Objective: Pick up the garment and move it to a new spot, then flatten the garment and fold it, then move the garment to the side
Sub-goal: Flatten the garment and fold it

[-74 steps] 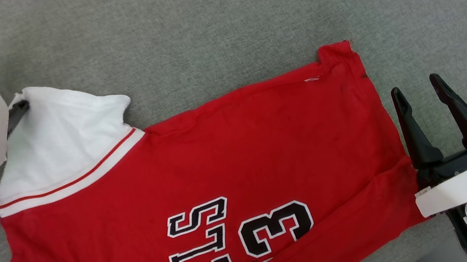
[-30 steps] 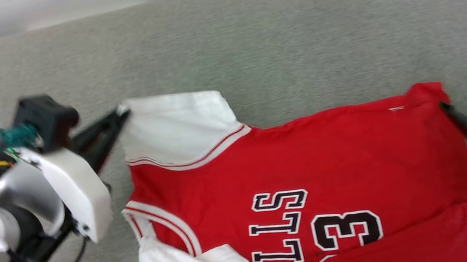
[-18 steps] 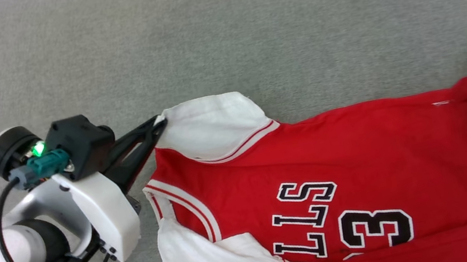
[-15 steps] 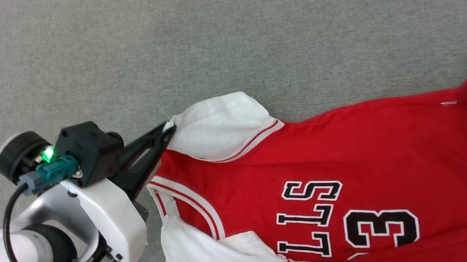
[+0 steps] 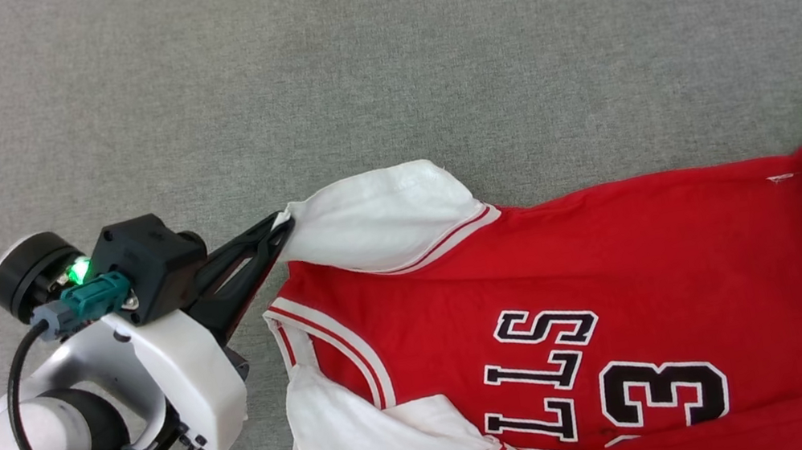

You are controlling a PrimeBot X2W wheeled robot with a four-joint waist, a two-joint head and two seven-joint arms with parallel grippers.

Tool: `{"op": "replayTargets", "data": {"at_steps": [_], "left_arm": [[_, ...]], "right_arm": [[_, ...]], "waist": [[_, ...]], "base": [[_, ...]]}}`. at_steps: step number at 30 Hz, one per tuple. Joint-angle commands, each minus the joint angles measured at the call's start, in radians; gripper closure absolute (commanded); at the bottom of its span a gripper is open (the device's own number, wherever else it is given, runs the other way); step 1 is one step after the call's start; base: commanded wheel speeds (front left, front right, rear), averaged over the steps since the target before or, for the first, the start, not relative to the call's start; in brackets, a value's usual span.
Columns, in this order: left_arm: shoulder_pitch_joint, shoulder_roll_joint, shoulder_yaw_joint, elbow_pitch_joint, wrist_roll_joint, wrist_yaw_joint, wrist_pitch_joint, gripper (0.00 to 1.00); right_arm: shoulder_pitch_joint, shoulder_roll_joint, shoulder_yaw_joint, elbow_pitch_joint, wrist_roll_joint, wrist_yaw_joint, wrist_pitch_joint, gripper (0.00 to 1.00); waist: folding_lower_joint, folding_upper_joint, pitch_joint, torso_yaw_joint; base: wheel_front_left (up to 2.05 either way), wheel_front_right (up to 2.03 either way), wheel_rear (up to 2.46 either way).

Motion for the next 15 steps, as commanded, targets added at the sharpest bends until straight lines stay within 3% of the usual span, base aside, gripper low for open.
{"op": "replayTargets", "data": {"at_steps": [1, 8, 15], "left_arm": [[0.017, 0.004, 0.0, 0.006, 0.001, 0.005, -0.006, 1.0], [0.07, 0.017, 0.005, 0.027, -0.012, 0.041, -0.025, 1.0], [0.158, 0.04, 0.02, 0.015, -0.051, 0.09, -0.053, 1.0]], "right_arm": [[0.045, 0.02, 0.033, 0.058, -0.003, 0.002, -0.01, 1.0], [0.03, 0.003, -0.011, 0.038, 0.002, 0.001, -0.123, 1.0], [0.133, -0.004, -0.076, -0.04, 0.044, 0.001, -0.187, 1.0]], "waist": [[0.0002, 0.0, -0.016, -0.005], [0.0002, 0.0, -0.099, -0.026], [0.0002, 0.0, -0.199, -0.032]], "base": [[0.0, 0.0, 0.0], [0.0, 0.0, 0.0], [0.0, 0.0, 0.0]]}}
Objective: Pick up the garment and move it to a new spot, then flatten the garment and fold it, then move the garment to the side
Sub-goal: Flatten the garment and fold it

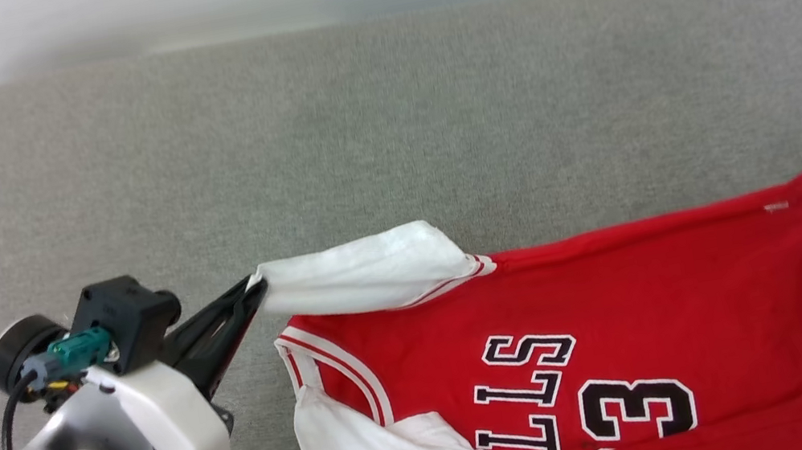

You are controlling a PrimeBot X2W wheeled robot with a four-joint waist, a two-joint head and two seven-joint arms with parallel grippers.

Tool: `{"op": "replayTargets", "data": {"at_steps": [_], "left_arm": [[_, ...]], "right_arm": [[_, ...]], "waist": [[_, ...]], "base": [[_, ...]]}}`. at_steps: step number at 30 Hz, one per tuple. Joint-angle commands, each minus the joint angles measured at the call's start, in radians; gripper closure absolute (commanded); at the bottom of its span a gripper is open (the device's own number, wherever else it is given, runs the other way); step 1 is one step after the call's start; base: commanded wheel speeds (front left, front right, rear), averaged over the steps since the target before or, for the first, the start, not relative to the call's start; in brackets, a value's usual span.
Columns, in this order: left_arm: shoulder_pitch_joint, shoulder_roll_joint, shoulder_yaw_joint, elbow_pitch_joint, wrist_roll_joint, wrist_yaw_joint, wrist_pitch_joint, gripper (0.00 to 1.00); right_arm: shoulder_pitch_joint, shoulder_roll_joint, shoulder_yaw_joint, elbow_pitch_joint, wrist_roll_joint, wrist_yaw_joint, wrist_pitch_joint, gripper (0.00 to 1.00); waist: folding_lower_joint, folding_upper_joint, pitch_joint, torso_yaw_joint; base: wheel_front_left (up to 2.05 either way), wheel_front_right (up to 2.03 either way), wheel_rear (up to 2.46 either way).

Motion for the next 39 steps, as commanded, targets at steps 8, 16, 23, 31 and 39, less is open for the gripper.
{"op": "replayTargets", "data": {"at_steps": [8, 16, 23, 31, 39], "left_arm": [[0.245, 0.09, -0.054, -0.071, -0.038, 0.083, 0.008, 1.0], [0.312, 0.073, -0.13, -0.011, -0.006, 0.076, 0.015, 1.0], [0.311, 0.028, -0.185, 0.062, 0.039, 0.057, 0.018, 1.0], [0.285, -0.02, -0.215, 0.129, 0.075, 0.04, -0.001, 1.0], [0.288, -0.061, -0.227, 0.18, 0.088, 0.03, -0.047, 0.0]], "right_arm": [[0.405, 0.059, -0.145, -0.268, 0.048, -0.001, 0.031, 1.0], [0.497, 0.017, -0.09, -0.285, 0.043, -0.001, 0.023, 1.0], [0.503, -0.027, -0.012, -0.224, 0.04, -0.001, -0.013, 1.0], [0.477, -0.079, 0.085, -0.179, 0.045, -0.001, -0.055, 1.0], [0.452, -0.068, 0.103, -0.143, 0.09, -0.001, -0.112, 0.0]], "waist": [[0.0001, -0.0001, -0.103, -0.01], [0.0001, -0.0001, -0.104, -0.016], [0.0001, -0.0001, -0.099, -0.021], [0.0001, -0.0001, -0.092, -0.024], [0.0001, -0.0001, -0.118, -0.024]], "base": [[0.0, 0.0, 0.0], [0.0, 0.0, 0.0], [0.0, 0.0, 0.0], [0.0, 0.0, 0.0], [0.0, 0.0, 0.0]]}}
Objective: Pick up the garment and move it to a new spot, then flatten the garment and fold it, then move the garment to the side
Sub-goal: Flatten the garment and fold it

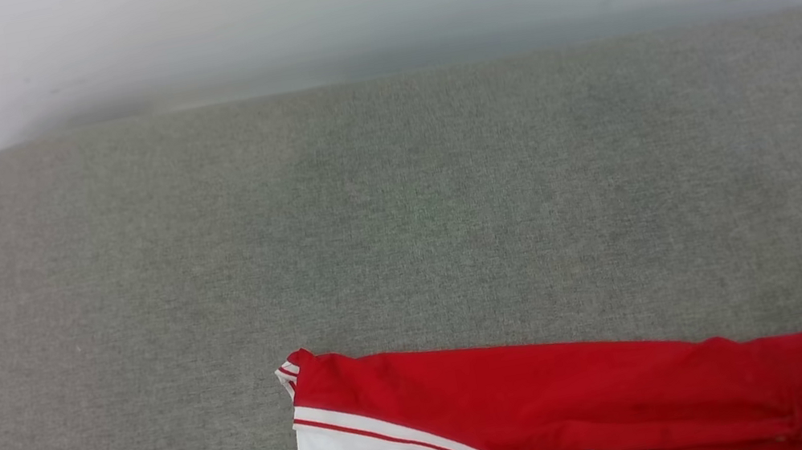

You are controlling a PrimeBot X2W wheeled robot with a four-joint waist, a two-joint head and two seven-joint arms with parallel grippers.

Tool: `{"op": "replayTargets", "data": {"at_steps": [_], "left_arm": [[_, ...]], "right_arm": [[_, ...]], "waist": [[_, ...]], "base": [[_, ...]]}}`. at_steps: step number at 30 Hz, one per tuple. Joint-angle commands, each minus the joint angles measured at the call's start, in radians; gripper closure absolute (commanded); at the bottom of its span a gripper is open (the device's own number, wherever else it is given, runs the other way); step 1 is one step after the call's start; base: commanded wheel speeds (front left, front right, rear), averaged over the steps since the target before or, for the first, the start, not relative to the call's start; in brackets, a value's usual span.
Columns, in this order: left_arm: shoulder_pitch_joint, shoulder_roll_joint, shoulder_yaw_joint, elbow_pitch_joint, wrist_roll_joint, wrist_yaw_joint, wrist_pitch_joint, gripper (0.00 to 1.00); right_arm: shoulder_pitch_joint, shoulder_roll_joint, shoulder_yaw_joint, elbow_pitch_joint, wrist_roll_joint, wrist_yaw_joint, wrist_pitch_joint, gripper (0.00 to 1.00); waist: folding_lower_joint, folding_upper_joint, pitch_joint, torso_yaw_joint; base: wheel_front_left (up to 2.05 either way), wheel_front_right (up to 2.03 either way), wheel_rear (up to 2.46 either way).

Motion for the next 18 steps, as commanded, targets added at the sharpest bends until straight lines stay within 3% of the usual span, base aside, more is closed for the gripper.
{"op": "replayTargets", "data": {"at_steps": [1, 8, 15, 18], "left_arm": [[0.0, -0.008, 0.01, 0.0, 0.002, 0.006, -0.02, 0.0], [0.013, -0.031, 0.095, -0.026, -0.03, 0.066, -0.151, 0.0], [0.049, -0.074, 0.244, -0.022, -0.035, 0.222, -0.356, 0.0], [0.082, -0.105, 0.302, -0.026, -0.03, 0.266, -0.409, 0.0]], "right_arm": [[-0.002, 0.005, 0.003, 0.008, 0.01, -0.001, -0.008, 0.0], [-0.018, 0.03, -0.071, -0.056, 0.083, -0.001, -0.007, 0.0], [0.012, 0.119, -0.224, -0.144, 0.099, -0.001, 0.048, 0.0], [0.036, 0.168, -0.28, -0.164, 0.071, -0.001, 0.075, 0.0]], "waist": [[-0.0001, 0.0, -0.02, 0.0], [-0.0001, 0.0, -0.08, -0.004], [-0.0001, 0.0, -0.1, -0.004], [-0.0001, 0.0, -0.102, -0.002]], "base": [[0.0, 0.0, 0.0], [0.0, 0.0, 0.0], [0.0, 0.0, 0.0], [0.0, 0.0, 0.0]]}}
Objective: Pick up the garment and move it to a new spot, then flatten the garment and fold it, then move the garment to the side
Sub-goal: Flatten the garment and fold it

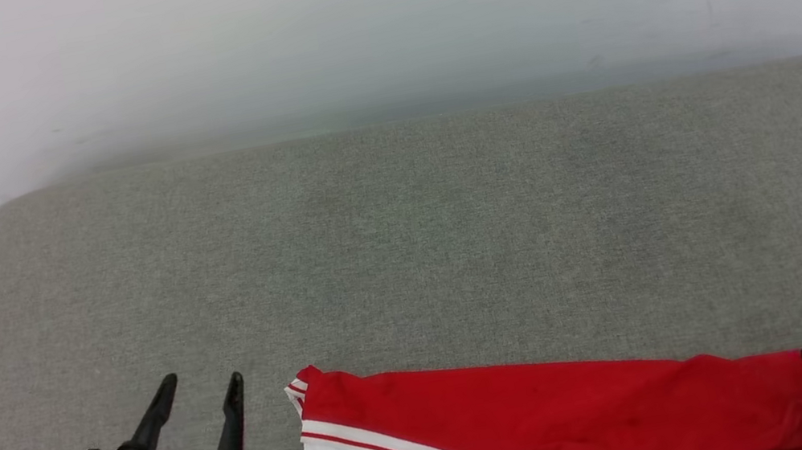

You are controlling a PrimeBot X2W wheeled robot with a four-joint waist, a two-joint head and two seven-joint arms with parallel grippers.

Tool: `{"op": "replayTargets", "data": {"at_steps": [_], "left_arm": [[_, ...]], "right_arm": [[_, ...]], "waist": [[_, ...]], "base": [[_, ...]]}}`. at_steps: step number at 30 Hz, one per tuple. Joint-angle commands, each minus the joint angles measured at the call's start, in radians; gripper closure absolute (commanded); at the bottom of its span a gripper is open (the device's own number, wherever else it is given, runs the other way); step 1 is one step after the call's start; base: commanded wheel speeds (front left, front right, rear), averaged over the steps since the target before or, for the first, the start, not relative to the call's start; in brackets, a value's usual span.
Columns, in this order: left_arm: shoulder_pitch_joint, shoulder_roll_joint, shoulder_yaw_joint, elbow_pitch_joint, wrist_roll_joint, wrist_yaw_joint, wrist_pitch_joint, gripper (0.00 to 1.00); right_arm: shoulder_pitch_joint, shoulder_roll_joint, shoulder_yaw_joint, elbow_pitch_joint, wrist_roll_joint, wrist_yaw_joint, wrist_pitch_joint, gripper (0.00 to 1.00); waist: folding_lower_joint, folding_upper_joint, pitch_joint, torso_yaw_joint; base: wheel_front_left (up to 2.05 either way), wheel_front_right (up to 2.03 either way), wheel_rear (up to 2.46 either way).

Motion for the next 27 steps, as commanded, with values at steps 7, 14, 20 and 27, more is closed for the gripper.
{"op": "replayTargets", "data": {"at_steps": [7, 14, 20, 27], "left_arm": [[0.093, -0.103, 0.179, -0.048, 0.152, 0.021, -0.023, 0.0], [0.166, -0.236, 0.337, -0.08, 0.34, -0.082, -0.023, 0.0], [0.191, -0.319, 0.438, -0.076, 0.443, -0.176, -0.023, 0.0], [0.2, -0.405, 0.514, -0.072, 0.514, -0.267, -0.023, 0.0]], "right_arm": [[0.072, 0.134, -0.141, 0.009, -0.092, 0.0, 0.038, 0.0], [0.1, 0.23, -0.24, 0.052, -0.153, 0.0, 0.044, 0.0], [0.091, 0.257, -0.274, 0.114, -0.138, 0.0, 0.041, 0.0], [0.06, 0.27, -0.276, 0.215, -0.096, 0.0, 0.036, 0.0]], "waist": [[0.0, -0.0001, 0.004, 0.018], [0.0, -0.0001, 0.022, 0.042], [0.0, -0.0001, 0.037, 0.057], [0.0, -0.0001, 0.064, 0.08]], "base": [[0.0, 0.0, 0.0], [0.0, 0.0, 0.0], [0.0, 0.0, 0.0], [0.0, 0.0, 0.0]]}}
